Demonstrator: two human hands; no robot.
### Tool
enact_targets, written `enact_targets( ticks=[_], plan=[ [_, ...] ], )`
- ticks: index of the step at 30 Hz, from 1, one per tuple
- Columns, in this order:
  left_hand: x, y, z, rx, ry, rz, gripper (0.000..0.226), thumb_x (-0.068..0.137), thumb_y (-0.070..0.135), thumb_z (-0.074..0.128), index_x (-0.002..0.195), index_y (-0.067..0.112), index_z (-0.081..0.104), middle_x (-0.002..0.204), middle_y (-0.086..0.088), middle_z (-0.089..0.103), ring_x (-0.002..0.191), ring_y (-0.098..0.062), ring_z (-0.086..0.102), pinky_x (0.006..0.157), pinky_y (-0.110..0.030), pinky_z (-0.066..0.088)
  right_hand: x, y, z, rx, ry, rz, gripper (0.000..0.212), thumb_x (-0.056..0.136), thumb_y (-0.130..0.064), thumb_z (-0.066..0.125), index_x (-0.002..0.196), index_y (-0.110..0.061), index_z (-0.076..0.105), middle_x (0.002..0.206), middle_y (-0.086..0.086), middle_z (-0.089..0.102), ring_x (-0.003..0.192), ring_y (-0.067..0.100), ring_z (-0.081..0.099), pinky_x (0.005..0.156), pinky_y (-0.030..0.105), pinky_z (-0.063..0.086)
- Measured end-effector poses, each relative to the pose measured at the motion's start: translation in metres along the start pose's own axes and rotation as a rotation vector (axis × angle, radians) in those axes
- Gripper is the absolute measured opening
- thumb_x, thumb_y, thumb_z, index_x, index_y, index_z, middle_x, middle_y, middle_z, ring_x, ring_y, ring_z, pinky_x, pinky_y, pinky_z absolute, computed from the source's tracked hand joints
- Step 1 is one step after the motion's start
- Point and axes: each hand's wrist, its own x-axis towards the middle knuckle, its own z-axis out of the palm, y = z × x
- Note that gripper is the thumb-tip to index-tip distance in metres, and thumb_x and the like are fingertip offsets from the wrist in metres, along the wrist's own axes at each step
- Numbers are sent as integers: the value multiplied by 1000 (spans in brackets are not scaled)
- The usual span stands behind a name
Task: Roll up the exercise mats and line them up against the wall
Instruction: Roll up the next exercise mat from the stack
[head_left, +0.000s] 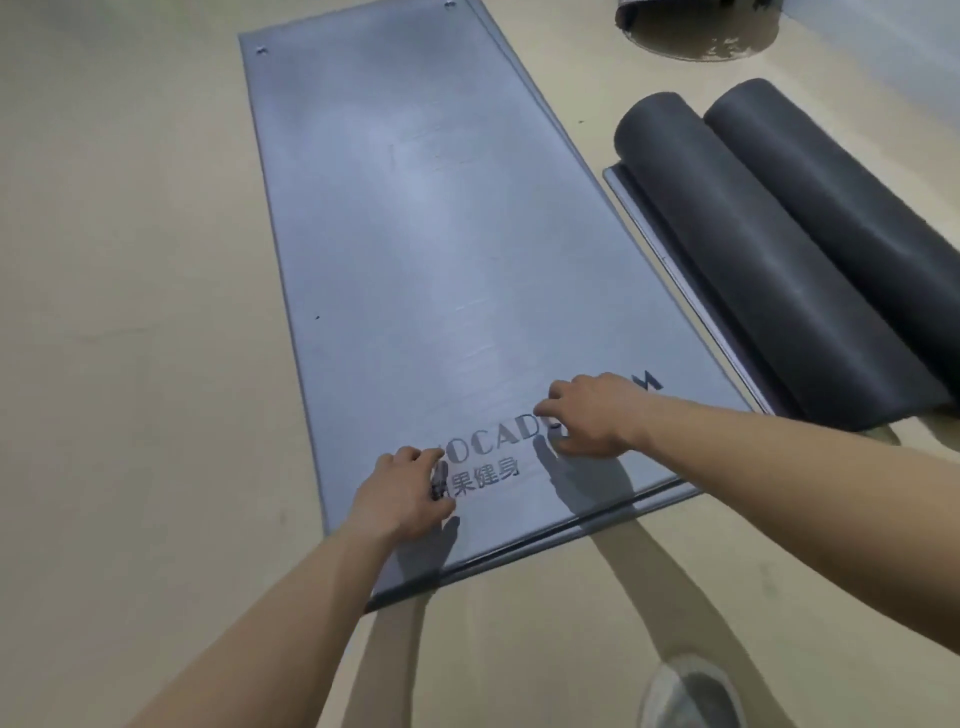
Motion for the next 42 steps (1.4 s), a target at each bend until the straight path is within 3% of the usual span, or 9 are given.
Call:
enact_targets(
  ticks=[5, 9, 16, 22, 26, 30, 35, 39, 42],
  plan=[
    [-45, -32, 14, 11, -11, 13, 75, 87, 48, 68, 154, 34, 38, 155, -1, 40, 139, -28, 37, 104, -43, 47, -24, -40, 24, 85, -139, 105, 49, 103, -46, 38, 150, -32, 45, 150, 4, 45, 131, 32, 52, 101, 44, 49],
    [-53, -39, 36, 67, -43, 69, 72, 82, 46, 73, 144, 30, 42, 153, -1, 35, 135, -30, 37, 95, -43, 51, -32, -57, 79, 186, -77, 254, 49, 97, -47, 54, 142, -29, 44, 143, 6, 42, 122, 33, 48, 92, 42, 50],
    [-57, -64, 76, 207, 113, 181, 79, 80, 35, 77, 146, 29, 34, 160, -3, 25, 139, -32, 33, 85, -43, 53, -23, -69, 128, 84, 208, 324, 39, 91, -14, 61, 127, -25, 51, 123, 3, 53, 102, 29, 54, 73, 37, 43],
    [-58, -71, 87, 182, 173, 207, 75, 76, 43, 73, 142, 25, 42, 157, -5, 34, 136, -33, 39, 88, -42, 52, -26, -59, 147, -31, 406, 204, 36, 63, -1, 81, 94, -11, 67, 80, 8, 62, 62, 33, 57, 56, 36, 33],
    [-67, -71, 90, 160, 219, 184, 67, 82, 40, 70, 142, 21, 46, 152, -10, 42, 131, -36, 44, 92, -44, 49, -28, -77, 136, 39, 454, 200, 30, 55, 7, 83, 76, -10, 69, 67, 9, 60, 59, 33, 58, 54, 40, 47],
    [-81, -82, 86, 151, 403, 213, 48, 90, 49, 62, 127, 18, 60, 129, -11, 60, 114, -35, 57, 92, -46, 48, -27, -105, 87, 103, 514, 158, 29, 54, 11, 77, 75, -7, 68, 66, 11, 59, 60, 35, 59, 53, 36, 41],
    [-101, -107, 65, 5, 645, 111, 40, 101, 40, 40, 112, 15, 69, 106, -10, 69, 88, -36, 64, 77, -43, 51, -31, -151, 34, 309, 660, 140, 11, 99, -13, 60, 94, -10, 69, 89, 9, 66, 86, 33, 59, 65, 38, 39],
    [-101, -115, 30, -63, 637, 33, 20, 105, 25, 54, 95, 13, 66, 89, -9, 70, 78, -36, 61, 62, -37, 35, -43, -161, 32, 263, 751, 116, 15, 94, -29, 71, 92, -13, 69, 86, 7, 64, 81, 34, 61, 68, 42, 47],
    [-83, -111, 12, -26, 623, 34, 24, 104, 25, 56, 86, 11, 62, 81, -11, 68, 73, -36, 59, 57, -37, 32, -61, -132, 62, 142, 662, 194, 32, 84, -40, 76, 107, -19, 69, 100, 4, 68, 89, 33, 64, 78, 43, 48]
  ],
)
